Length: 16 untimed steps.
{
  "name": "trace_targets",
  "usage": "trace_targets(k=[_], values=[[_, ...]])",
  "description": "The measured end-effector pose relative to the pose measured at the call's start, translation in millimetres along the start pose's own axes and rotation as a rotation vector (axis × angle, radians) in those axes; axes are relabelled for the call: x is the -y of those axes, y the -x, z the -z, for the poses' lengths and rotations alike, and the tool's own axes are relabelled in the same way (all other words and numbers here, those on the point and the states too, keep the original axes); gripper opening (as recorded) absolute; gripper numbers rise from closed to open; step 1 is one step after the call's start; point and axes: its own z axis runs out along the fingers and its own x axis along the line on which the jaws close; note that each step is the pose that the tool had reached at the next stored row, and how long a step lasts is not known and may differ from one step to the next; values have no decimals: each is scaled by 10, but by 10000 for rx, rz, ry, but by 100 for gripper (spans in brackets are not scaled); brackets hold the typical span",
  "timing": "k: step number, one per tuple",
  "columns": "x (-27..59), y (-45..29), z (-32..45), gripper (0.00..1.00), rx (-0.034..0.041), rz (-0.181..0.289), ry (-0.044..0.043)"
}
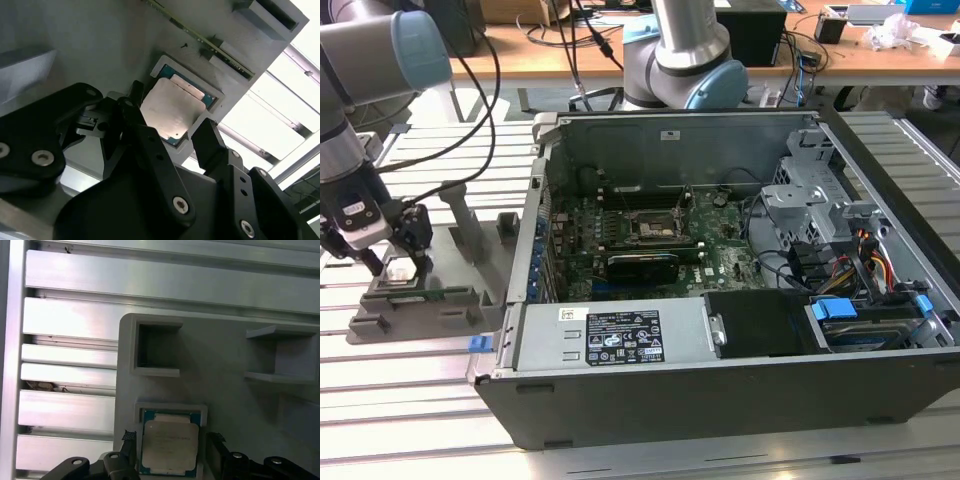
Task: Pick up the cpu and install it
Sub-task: 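Pick up the cpu and move it towards the insertion slot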
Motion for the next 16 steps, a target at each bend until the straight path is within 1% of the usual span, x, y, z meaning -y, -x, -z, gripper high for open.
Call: trace_targets(k=[3,6,14,15,16], values=[[-12,-16,-23,66,1,-46,1],[-15,-18,-79,66,-1,-47,-1],[-15,-18,-84,66,-1,-47,-1],[-15,-18,-84,64,0,-48,0],[-15,-18,-84,58,-1,-47,-1]])
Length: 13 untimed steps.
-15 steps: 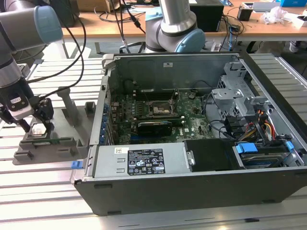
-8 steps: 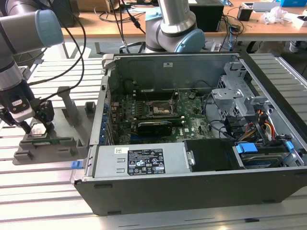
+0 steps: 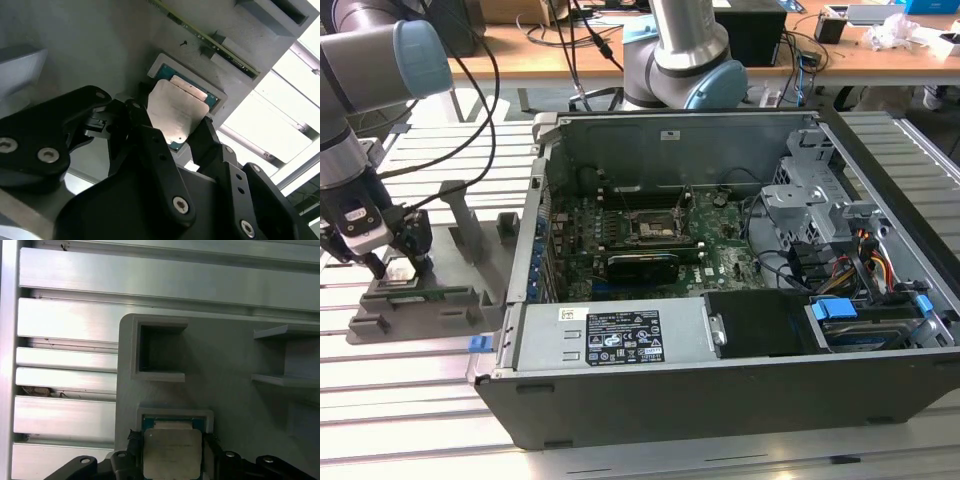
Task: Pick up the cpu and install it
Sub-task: 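Pick up the cpu and move it towards the insertion slot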
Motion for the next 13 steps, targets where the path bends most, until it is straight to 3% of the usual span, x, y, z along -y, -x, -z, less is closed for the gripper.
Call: trace_targets(k=[1,13], values=[[0,0,0,55,0,-1,0],[1,1,15,55,1,0,1]])
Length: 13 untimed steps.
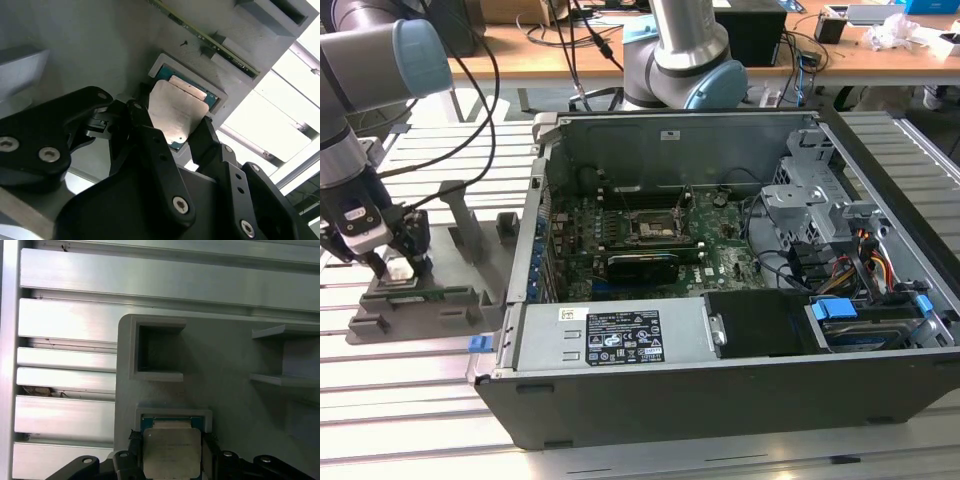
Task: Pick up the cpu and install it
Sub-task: 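Pick up the cpu and move it towards the insertion slot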
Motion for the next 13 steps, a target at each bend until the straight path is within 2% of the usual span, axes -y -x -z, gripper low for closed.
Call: trace_targets(k=[13], values=[[2,2,57,55,-1,0,-1]])
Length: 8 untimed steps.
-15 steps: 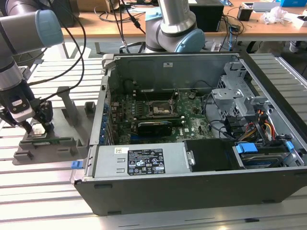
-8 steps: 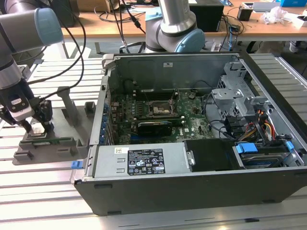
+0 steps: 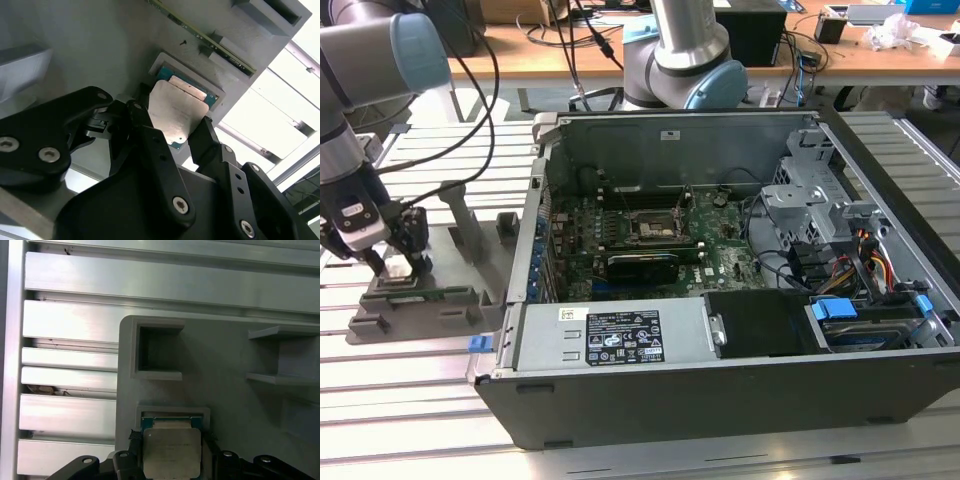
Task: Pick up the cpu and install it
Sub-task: 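Pick up the cpu and move it towards the insertion slot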
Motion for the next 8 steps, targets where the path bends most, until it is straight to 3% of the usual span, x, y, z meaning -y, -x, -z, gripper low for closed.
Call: trace_targets(k=[8], values=[[1,1,21,55,0,0,0]])
